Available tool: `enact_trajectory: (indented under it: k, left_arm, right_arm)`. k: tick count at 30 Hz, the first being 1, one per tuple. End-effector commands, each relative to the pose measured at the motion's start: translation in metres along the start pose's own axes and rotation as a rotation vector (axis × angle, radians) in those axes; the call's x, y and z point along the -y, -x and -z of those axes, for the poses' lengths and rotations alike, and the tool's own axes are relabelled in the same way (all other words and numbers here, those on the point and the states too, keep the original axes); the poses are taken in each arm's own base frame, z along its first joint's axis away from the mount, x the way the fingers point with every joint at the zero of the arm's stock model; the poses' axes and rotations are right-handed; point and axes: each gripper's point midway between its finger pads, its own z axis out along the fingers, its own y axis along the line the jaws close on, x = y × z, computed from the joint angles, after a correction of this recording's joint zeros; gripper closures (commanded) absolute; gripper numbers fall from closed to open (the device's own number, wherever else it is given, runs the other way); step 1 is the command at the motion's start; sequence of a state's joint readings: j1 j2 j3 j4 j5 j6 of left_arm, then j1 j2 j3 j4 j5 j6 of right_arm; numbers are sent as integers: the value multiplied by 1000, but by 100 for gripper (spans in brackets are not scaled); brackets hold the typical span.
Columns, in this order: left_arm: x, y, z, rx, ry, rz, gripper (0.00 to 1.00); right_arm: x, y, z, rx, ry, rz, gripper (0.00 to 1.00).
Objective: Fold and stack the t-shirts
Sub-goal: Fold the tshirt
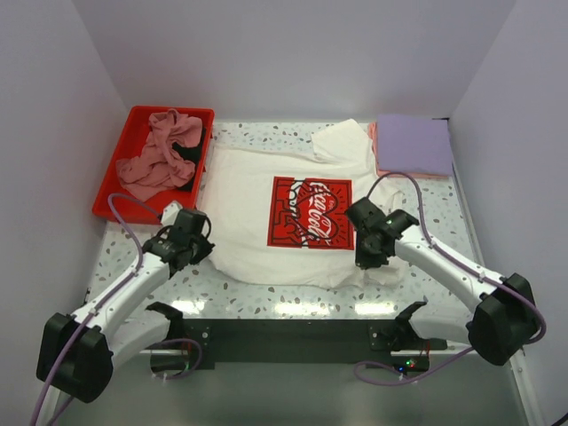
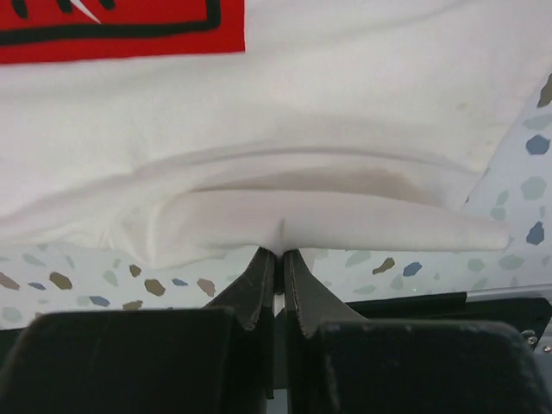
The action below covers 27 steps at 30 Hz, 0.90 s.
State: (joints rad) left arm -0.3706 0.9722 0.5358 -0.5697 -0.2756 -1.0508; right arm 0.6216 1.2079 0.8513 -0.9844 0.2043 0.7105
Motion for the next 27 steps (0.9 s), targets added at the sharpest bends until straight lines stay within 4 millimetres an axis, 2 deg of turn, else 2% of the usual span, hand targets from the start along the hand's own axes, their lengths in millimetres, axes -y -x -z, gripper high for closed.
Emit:
enact_trajectory:
  k: [1,6,13,23,27]
  left_arm:
    - [30,28,4,81,-67,5,100]
    - [45,49,3,137,-64,19,100]
    - [63,73,-5,179,-46,36,100]
    - [75,92,-24,193,-21,54,100]
    - [79,97,-30,201,-9,56,100]
  right_arm:
    - [-1,41,12,114,-12,32,100]
    - [-8,81,22,198,-8,11,100]
    - [-8,115,20,227,-3,-8,100]
    - [-1,163,11,264,-15,-58,100]
    - [-4,179,6,265,-18,-54,100]
